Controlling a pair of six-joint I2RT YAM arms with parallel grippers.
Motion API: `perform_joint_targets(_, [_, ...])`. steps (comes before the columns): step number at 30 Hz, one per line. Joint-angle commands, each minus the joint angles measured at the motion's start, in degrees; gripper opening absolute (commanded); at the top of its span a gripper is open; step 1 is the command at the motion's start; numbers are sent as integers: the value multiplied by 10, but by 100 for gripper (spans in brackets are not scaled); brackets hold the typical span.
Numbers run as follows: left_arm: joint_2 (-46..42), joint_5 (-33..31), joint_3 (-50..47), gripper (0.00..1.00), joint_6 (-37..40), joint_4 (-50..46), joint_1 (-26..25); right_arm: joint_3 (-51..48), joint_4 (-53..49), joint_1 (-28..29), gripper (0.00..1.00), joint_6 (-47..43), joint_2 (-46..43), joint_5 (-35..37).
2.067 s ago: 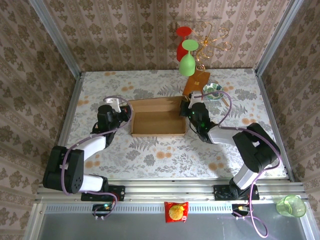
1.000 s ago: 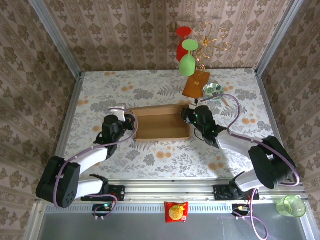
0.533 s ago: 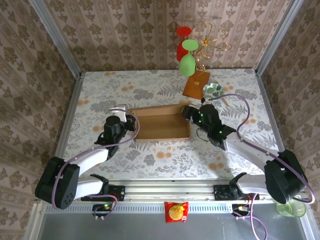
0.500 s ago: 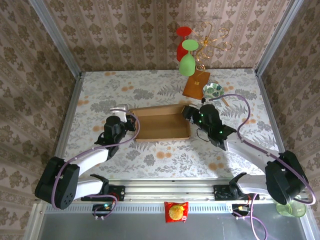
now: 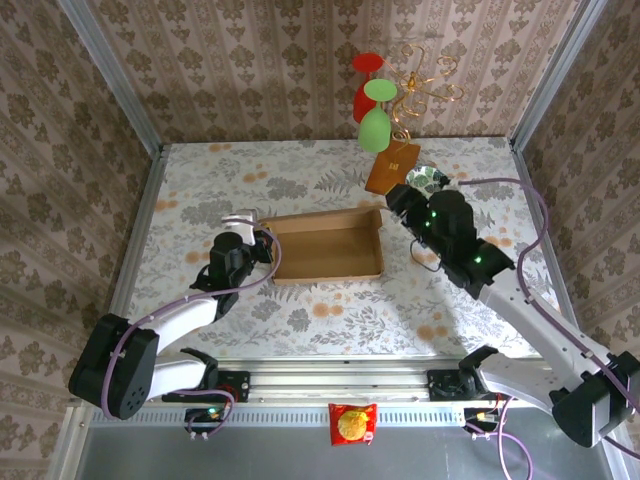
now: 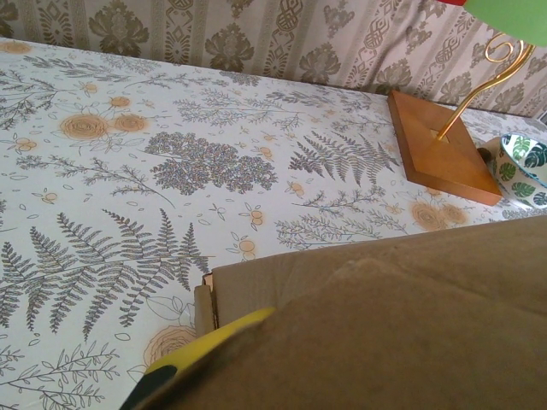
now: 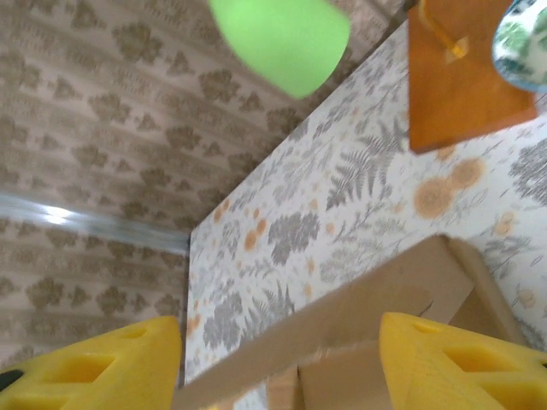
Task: Fold the paper box
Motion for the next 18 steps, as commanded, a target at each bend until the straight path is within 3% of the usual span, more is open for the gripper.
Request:
perform_joint_targets(1, [10,2,-17,0,-1,-97,-7,27,-53,-43,65,85,57,-49])
perform_joint_targets(12, [17,0,-15,0,-3,-90,-6,71,-2,-66,63,197,218,-158])
perform_joint_targets(18, [22,5,-9,0,-8,-85,-6,62,29,-63,58,236,253,-216])
